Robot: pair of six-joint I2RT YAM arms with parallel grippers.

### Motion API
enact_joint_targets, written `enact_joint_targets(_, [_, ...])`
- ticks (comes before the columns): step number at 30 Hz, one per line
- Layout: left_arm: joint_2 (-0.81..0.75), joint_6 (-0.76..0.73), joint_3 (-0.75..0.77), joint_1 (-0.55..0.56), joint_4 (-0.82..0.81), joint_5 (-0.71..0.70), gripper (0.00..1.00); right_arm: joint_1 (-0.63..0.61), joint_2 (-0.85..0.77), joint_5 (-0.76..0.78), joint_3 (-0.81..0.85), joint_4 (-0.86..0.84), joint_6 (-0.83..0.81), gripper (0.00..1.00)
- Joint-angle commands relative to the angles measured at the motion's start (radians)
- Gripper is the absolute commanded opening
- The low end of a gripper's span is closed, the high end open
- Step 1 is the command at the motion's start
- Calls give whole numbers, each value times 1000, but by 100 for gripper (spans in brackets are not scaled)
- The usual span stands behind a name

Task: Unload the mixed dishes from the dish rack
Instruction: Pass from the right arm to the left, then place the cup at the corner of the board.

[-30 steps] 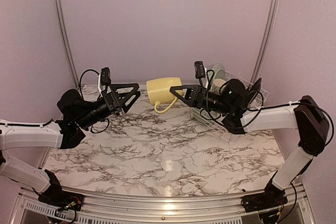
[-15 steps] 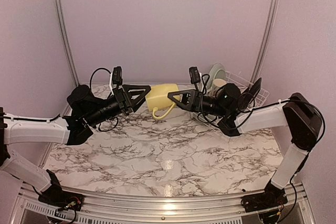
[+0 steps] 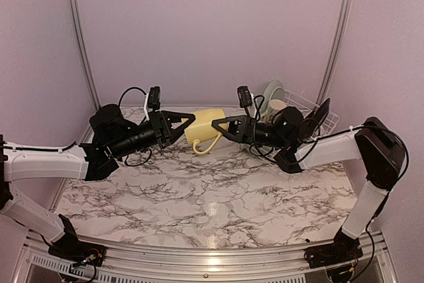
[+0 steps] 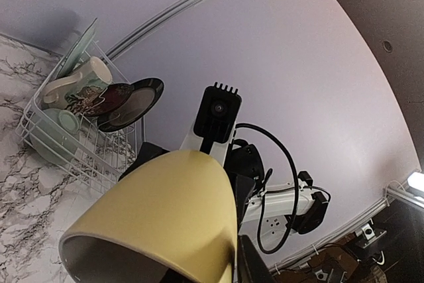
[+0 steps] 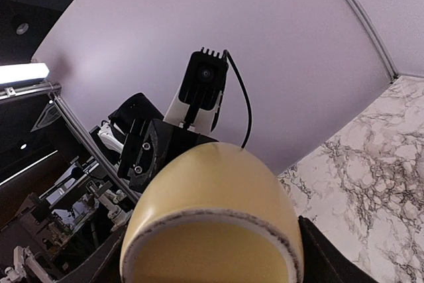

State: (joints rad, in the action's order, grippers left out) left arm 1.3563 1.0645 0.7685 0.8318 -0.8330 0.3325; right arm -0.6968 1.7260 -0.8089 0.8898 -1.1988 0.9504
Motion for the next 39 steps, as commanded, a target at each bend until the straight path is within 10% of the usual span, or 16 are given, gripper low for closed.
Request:
enact_joint_targets(1, [-2,2,25,4,13,7,17,-9,-12,-11,4,-102,3,7])
enact_joint_targets(8, [-18,-12,35,4,64,-9,0,-9,-56,34,-26,-12,-65,22])
enact_joint_targets(17, [-82,-273,175,3,584,-195,0,44,-195,248,-37,495,-281,98])
enact_joint_targets(26, [-33,-664,487,-52,1238,-535,0,156,-337,455,-3,938,-496,99])
enact_joint_targets(30, [94,-801,652,-198,1457,-471,0,163,-386,672,71,1171,-589,98])
enact_joint_targets(39, [404,-1016,963,-403,1774,-622,0,267,-520,611,15,1141,-553,98])
